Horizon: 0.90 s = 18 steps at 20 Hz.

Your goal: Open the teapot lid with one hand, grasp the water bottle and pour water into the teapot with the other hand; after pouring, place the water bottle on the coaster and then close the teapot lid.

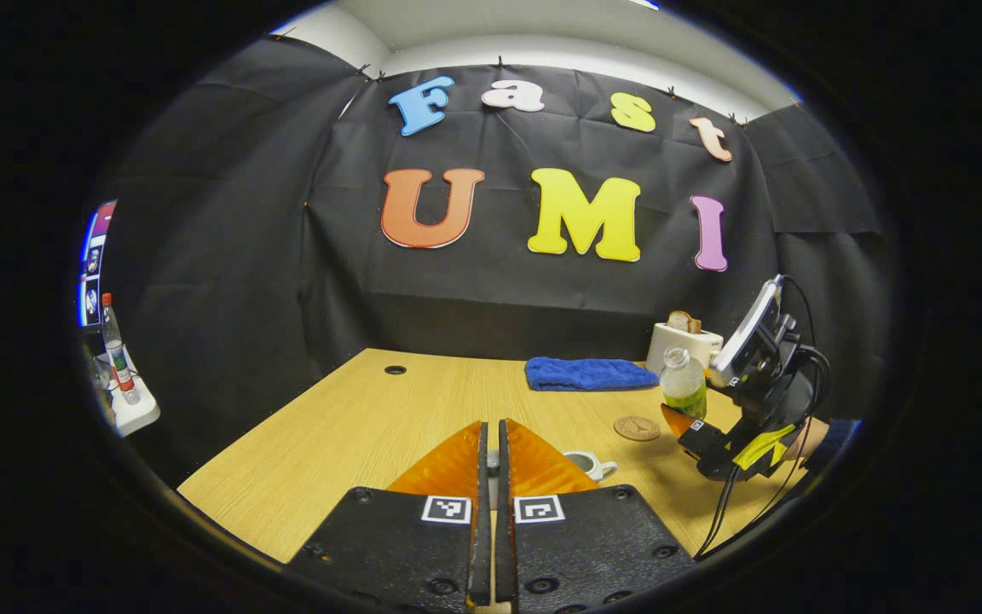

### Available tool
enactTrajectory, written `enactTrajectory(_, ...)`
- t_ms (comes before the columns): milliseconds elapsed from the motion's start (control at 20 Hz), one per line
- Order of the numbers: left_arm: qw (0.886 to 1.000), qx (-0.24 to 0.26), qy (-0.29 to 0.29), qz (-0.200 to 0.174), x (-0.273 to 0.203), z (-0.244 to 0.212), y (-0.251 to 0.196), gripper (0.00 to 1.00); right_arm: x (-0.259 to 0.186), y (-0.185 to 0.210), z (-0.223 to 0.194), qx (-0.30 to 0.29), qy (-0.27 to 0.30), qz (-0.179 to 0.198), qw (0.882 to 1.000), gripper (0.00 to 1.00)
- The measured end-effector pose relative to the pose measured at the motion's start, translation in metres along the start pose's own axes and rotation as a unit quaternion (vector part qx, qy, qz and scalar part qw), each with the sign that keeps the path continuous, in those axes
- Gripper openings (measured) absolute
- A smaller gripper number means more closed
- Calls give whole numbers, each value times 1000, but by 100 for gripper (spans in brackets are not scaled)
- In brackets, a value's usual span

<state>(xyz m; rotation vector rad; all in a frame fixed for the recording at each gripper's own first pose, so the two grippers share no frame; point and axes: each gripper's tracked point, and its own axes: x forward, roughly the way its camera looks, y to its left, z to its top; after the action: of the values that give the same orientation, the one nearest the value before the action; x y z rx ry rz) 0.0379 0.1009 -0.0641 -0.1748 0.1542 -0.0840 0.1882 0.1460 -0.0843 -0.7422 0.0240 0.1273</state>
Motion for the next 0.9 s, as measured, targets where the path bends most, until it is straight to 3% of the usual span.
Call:
enactTrajectory(250,1000,15,7,7,2,-5,-3,5,9,-21,11,157,-14,22,987,75)
enactTrajectory(500,1000,15,-5,21,1,2,0,5,47,-27,-1,325,38,57,943,73)
enactTrajectory(600,1000,24,1,16,5,-3,-5,5,60,-22,-9,345,61,65,934,72)
enactTrajectory(900,999,36,32,20,16,-25,-5,5,81,-4,-12,326,71,83,939,73)
